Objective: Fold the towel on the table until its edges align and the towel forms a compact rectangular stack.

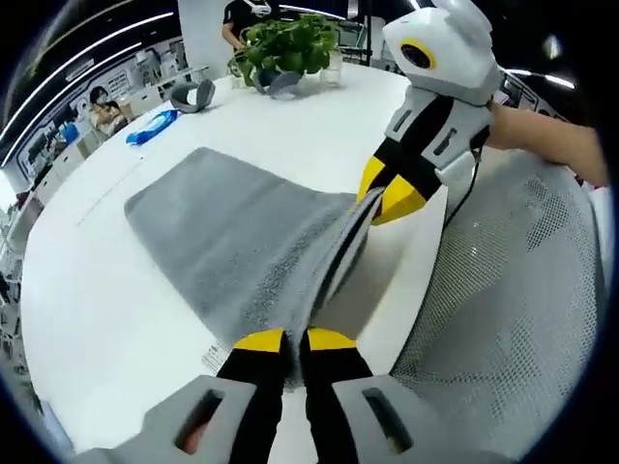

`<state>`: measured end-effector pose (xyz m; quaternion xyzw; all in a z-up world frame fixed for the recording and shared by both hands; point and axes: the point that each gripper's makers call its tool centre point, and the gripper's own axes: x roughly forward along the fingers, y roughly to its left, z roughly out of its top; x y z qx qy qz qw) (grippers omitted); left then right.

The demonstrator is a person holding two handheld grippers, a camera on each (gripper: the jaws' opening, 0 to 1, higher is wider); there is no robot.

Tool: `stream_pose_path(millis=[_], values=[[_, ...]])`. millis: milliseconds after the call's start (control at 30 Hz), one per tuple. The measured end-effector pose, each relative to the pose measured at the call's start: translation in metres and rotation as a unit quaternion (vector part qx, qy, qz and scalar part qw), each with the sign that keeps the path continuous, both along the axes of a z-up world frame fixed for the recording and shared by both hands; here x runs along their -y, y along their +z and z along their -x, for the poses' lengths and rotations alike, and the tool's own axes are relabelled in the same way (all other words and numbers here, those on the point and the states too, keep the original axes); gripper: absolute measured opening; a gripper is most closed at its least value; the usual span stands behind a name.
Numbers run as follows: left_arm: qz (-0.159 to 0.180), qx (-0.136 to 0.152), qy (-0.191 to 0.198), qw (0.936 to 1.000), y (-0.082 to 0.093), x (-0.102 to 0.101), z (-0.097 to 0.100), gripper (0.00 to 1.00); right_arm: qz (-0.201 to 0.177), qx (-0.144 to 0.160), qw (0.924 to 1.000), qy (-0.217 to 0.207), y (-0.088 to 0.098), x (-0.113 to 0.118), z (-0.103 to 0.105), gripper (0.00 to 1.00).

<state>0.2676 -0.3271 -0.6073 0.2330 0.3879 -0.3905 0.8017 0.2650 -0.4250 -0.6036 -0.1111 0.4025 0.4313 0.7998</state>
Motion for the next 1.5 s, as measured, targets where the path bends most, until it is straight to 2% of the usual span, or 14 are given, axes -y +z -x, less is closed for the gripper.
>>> stream_pose_path(millis=[100,200,500,833,1033,1200,1367,1500], values=[[0.002,0.017,0.000,0.9999,0.006,-0.001,-0.003,0.06,-0.007,0.008,0.9999,-0.004,0.006,0.000,-0.002,0.05],[0.005,0.016,-0.003,0.9999,0.013,0.000,-0.002,0.06,-0.003,0.025,0.9997,0.001,0.015,-0.001,-0.002,0.05],[0.000,0.044,-0.005,0.9990,0.042,-0.005,-0.004,0.06,0.000,0.064,0.9979,0.014,0.048,-0.008,-0.007,0.05],[-0.013,0.055,-0.015,0.9983,0.070,-0.007,-0.006,0.06,0.000,0.071,0.9974,0.016,0.073,-0.009,-0.009,0.06],[-0.018,0.070,-0.019,0.9972,0.094,-0.008,-0.011,0.06,-0.003,0.080,0.9968,0.011,0.096,-0.010,-0.014,0.06],[-0.014,0.081,-0.016,0.9965,0.110,-0.012,-0.015,0.06,-0.007,0.091,0.9958,0.012,0.115,-0.013,-0.017,0.06],[0.010,0.076,-0.008,0.9970,0.121,-0.015,-0.019,0.06,-0.007,0.100,0.9949,0.015,0.130,-0.016,-0.020,0.05],[0.010,0.082,-0.006,0.9965,0.133,-0.017,-0.021,0.06,-0.004,0.105,0.9943,0.019,0.142,-0.020,-0.022,0.05]])
